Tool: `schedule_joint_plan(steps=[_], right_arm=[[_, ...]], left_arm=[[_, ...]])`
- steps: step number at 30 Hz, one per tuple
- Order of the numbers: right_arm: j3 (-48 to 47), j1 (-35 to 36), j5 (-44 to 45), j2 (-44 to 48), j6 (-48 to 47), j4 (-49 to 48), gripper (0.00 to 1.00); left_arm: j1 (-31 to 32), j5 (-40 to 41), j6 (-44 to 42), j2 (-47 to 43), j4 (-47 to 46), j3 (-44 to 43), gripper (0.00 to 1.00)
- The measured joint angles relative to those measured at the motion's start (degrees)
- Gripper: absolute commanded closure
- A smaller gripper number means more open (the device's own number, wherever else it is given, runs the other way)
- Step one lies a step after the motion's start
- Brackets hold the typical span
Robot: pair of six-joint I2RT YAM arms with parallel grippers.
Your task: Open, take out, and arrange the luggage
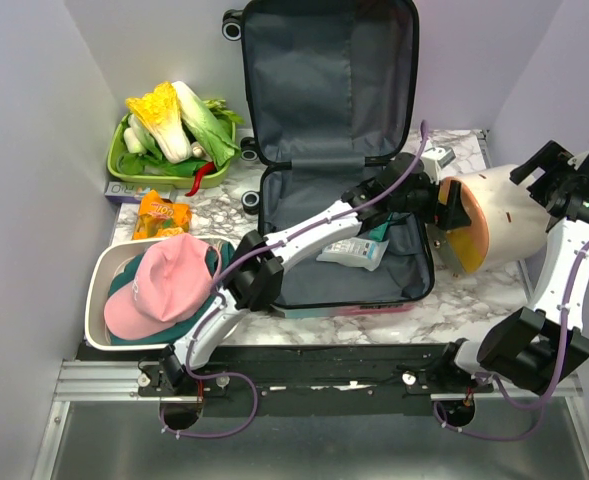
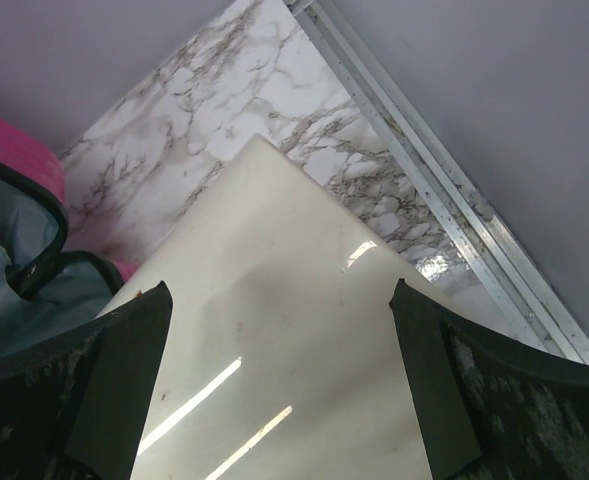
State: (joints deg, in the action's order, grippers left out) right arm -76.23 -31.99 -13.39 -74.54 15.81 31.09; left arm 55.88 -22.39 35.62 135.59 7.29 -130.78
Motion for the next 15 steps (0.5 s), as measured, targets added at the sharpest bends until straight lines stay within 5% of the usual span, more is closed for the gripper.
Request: schedule_joint_plan(steps=[15], right_arm=[[0.66,0.00,-0.04,-0.09,0.24,-1.81,0.00]], left_arm=[[0.09,4.39,1.88,5.81,-1.05,-2.34,0.23]])
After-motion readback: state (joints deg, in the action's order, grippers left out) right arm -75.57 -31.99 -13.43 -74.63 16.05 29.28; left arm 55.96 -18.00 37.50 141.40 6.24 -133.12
